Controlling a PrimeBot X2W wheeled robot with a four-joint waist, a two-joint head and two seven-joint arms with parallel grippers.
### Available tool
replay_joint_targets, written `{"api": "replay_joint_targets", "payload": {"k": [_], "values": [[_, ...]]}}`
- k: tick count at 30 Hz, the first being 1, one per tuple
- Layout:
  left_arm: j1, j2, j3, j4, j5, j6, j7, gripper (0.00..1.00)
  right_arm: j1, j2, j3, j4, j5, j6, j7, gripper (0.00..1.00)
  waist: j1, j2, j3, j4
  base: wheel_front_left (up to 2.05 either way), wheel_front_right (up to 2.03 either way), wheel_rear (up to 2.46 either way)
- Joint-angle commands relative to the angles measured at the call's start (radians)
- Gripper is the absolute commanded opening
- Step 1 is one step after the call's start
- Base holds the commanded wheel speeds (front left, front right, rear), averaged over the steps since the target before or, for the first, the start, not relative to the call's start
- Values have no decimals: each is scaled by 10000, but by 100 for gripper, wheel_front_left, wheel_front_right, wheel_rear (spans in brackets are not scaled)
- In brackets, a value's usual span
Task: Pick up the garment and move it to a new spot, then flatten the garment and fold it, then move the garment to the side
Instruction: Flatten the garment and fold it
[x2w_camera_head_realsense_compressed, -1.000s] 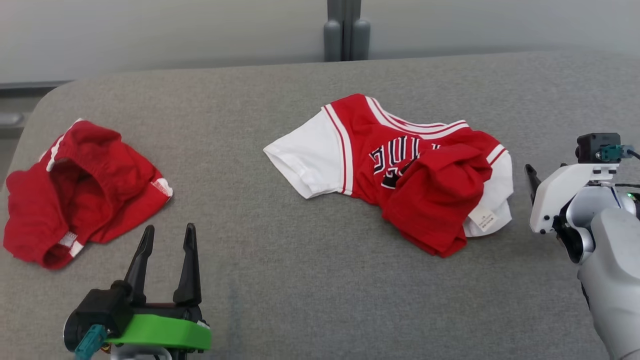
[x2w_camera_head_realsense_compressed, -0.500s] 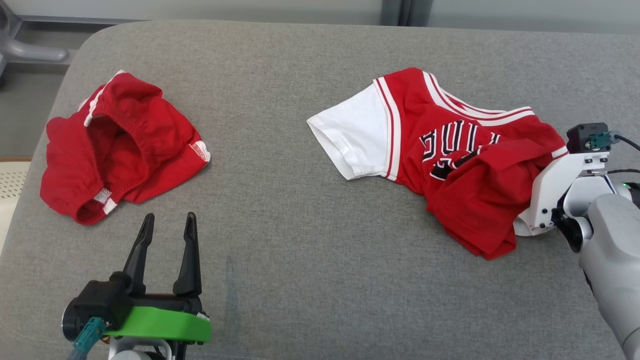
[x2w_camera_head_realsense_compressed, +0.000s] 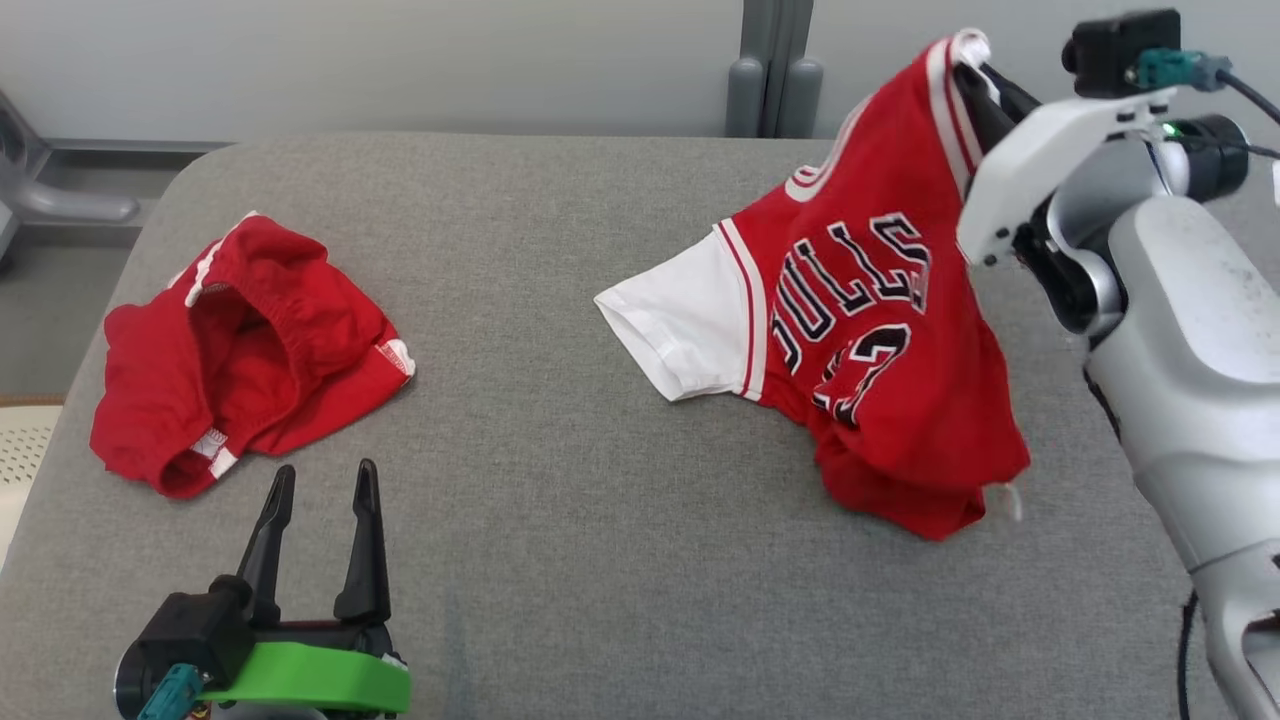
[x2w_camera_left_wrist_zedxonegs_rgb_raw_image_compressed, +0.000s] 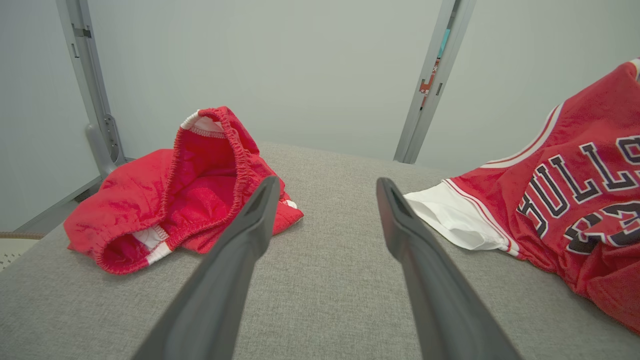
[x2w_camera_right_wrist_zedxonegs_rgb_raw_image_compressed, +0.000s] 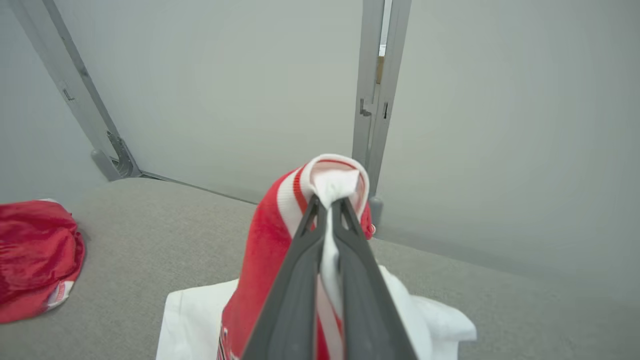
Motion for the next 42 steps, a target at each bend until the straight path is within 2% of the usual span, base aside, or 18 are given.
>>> {"api": "replay_joint_targets", "payload": {"k": [1, 4, 6, 13, 17, 21, 29, 35, 42], "values": [[145, -22, 41, -38, 89, -43, -3, 100, -297, 212, 73, -232, 255, -11, 83, 0, 0, 0, -284, -189, 0, 0, 0], [187, -58, 54, -114, 102, -46, -3, 100, -1010, 686, 219, -533, 415, -12, 209, 0, 0, 0, -350, -188, 0, 0, 0], [187, -79, 34, -144, 115, -48, -3, 100, -1480, 1230, 94, -482, 747, -12, 201, 0, 0, 0, -349, -156, 0, 0, 0], [-69, -133, -127, -174, 76, -57, -3, 100, -3446, 2191, -687, 858, 209, -12, -861, 0, 0, 0, -139, 229, 0, 0, 0], [-80, -166, -169, -193, 39, -44, -3, 100, -4428, 2339, -1498, 1695, 84, -11, -2104, 0, 0, 0, -20, 396, 0, 0, 0], [-22, -183, -163, -186, 50, -46, -3, 100, -4843, 2358, -1589, 2528, 830, -11, -2972, 0, 0, 0, 4, 428, 0, 0, 0], [-31, -204, -158, -127, 74, -49, -3, 100, -3668, 2358, -624, 4510, 877, -11, -2523, 0, 0, 0, 29, -153, 0, 0, 0], [11, -210, -223, -102, 85, -52, -3, 100, -1988, 2364, 324, 3962, 1600, -11, -1931, 0, 0, 0, -61, -607, 0, 0, 0], [262, -210, -33, -127, 140, -55, -3, 100, 205, 2368, 967, 938, 3109, -8, -916, 0, 0, 0, -261, -1094, 0, 0, 0]]}}
